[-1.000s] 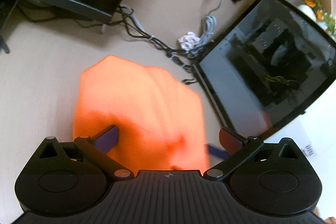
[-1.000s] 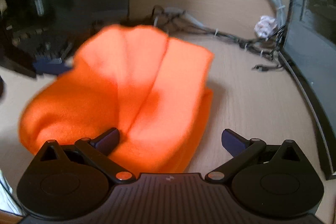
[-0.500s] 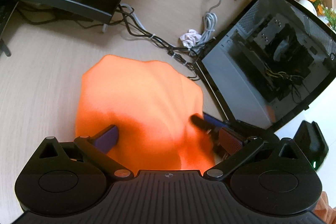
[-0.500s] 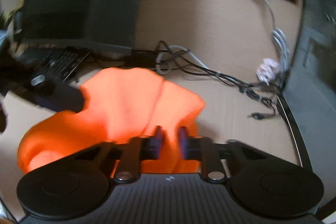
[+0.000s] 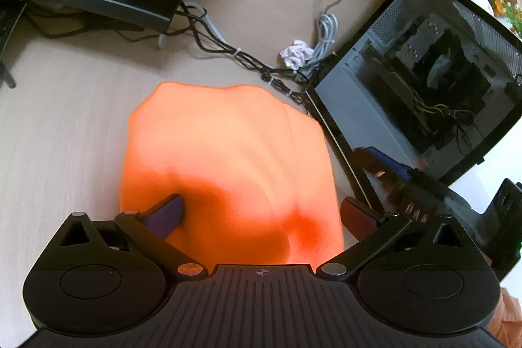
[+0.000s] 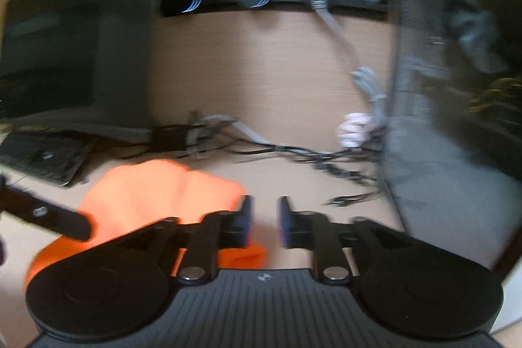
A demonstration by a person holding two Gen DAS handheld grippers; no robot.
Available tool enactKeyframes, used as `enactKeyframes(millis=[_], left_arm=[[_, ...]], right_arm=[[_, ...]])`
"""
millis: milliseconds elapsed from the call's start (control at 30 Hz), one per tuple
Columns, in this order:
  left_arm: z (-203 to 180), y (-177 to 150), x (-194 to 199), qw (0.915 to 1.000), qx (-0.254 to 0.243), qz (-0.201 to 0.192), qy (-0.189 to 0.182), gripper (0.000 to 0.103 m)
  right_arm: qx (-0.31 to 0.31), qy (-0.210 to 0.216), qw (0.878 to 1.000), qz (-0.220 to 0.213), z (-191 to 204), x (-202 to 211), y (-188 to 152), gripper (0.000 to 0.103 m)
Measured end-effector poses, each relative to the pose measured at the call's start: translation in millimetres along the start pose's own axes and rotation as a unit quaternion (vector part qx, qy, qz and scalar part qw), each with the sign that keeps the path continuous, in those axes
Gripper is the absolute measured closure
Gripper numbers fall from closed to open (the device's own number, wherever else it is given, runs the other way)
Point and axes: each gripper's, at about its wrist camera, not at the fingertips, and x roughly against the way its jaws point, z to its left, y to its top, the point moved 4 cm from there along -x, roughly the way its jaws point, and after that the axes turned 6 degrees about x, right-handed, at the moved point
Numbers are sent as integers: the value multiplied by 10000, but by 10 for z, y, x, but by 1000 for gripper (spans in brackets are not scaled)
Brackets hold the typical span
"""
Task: Fold clothes
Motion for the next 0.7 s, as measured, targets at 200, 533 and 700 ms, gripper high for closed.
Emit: enactKeyframes(millis=[200, 533, 700], left_arm=[[-3, -7, -2, 10000, -14, 20, 28, 0], [-30, -4, -27, 10000, -65, 58, 10, 0], [-22, -6, -27, 9999, -78, 75, -37, 0]], right_arm=[[100, 80, 9999, -109, 152, -164, 30, 102], [182, -170, 9989, -398, 68, -92, 178, 101], [150, 16, 9997, -214, 143, -236, 95, 65]])
